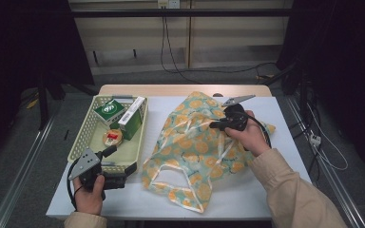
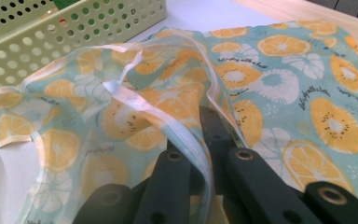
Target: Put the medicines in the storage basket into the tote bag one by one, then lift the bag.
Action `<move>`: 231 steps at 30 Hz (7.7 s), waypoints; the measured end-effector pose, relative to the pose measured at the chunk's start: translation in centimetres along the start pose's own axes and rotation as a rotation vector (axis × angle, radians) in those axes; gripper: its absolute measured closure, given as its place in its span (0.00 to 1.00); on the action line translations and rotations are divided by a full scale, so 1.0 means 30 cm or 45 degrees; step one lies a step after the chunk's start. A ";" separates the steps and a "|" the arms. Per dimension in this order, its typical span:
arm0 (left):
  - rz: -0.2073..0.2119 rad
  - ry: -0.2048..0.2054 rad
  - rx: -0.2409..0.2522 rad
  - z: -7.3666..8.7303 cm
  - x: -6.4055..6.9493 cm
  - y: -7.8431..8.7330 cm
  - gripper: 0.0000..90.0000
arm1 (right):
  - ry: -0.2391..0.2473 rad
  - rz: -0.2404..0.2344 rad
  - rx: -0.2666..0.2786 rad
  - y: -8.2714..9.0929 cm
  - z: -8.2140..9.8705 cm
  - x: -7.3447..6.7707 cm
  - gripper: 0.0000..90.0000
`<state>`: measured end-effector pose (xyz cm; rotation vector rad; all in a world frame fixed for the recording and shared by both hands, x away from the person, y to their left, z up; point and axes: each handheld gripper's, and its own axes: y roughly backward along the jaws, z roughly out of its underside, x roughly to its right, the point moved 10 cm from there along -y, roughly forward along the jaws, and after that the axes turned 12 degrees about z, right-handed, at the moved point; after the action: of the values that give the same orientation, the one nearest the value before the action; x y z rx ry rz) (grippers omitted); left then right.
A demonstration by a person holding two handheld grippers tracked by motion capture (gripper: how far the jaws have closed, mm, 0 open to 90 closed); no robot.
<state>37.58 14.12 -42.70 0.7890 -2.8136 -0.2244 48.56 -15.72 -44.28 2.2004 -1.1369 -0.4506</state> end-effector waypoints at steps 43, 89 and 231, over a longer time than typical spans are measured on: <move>0.015 -0.014 -0.034 -0.078 -0.035 -0.017 0.03 | 0.001 0.013 0.019 0.046 -0.076 0.010 1.00; -0.050 0.038 -0.114 -0.171 -0.271 -0.065 0.03 | -0.011 0.019 0.009 0.054 -0.014 0.029 1.00; 0.199 -0.041 -0.585 -0.211 -0.108 -0.289 0.23 | 0.003 0.016 -0.024 0.017 -0.009 -0.005 1.00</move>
<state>46.11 7.92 -38.84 0.4608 -2.6716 -0.8231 48.30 -15.72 -43.74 2.1758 -1.1398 -0.4519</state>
